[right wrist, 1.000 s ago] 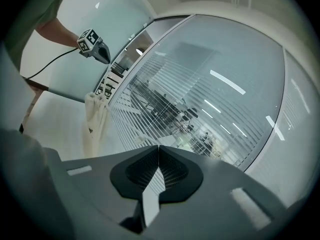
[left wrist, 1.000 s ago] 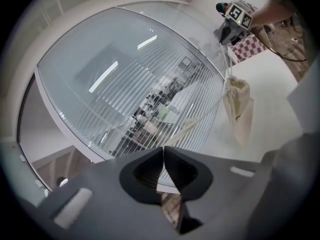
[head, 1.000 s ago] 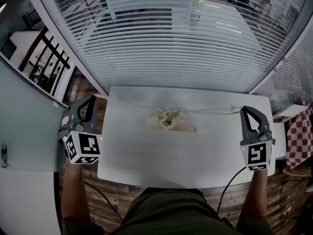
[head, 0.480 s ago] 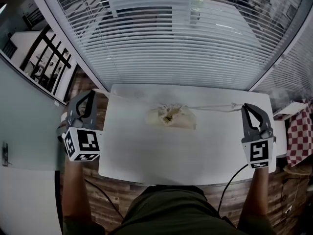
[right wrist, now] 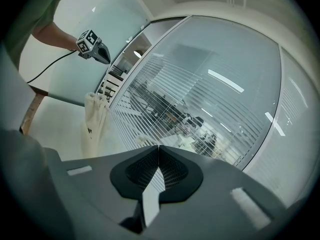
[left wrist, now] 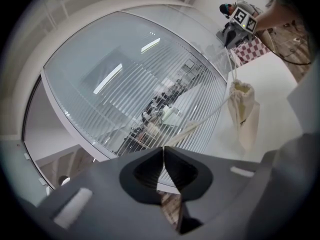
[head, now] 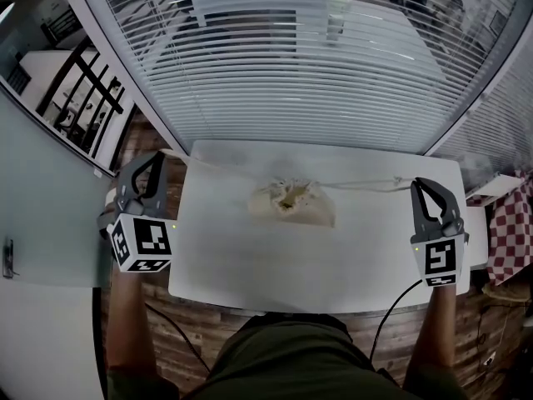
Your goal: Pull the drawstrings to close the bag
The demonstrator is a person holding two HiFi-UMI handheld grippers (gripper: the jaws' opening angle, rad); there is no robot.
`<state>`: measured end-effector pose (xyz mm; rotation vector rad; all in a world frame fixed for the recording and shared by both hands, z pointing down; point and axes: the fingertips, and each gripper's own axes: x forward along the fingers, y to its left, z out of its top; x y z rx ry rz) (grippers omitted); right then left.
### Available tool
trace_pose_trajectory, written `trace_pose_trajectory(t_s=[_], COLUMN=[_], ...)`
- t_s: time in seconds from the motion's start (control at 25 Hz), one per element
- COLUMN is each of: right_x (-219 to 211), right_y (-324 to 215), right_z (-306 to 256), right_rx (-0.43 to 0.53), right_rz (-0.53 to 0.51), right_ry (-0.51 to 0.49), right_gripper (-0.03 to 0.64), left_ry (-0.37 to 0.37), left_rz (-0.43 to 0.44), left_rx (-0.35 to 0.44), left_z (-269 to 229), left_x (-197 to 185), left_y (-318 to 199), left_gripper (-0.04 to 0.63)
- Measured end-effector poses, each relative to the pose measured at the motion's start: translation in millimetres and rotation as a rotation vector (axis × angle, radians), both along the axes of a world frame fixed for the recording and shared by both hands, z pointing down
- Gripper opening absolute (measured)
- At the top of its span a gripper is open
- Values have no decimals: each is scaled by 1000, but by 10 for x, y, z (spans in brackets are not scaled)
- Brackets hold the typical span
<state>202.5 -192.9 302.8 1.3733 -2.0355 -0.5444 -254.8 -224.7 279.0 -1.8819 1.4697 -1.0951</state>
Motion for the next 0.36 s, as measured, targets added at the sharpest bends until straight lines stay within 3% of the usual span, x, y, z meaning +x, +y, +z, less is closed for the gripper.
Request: trace_pose_trajectory(t_s=[0.36], right_x=[26], right_y=[47], right_z=[60], right_rx=[-7], right_rz=[8], right_ry=[6], right_gripper=[15], left_ry=[-3], left_rz=[0], left_rx=[-5], left_z=[29], left_x=[-18], left_y=[45], left_gripper=[15])
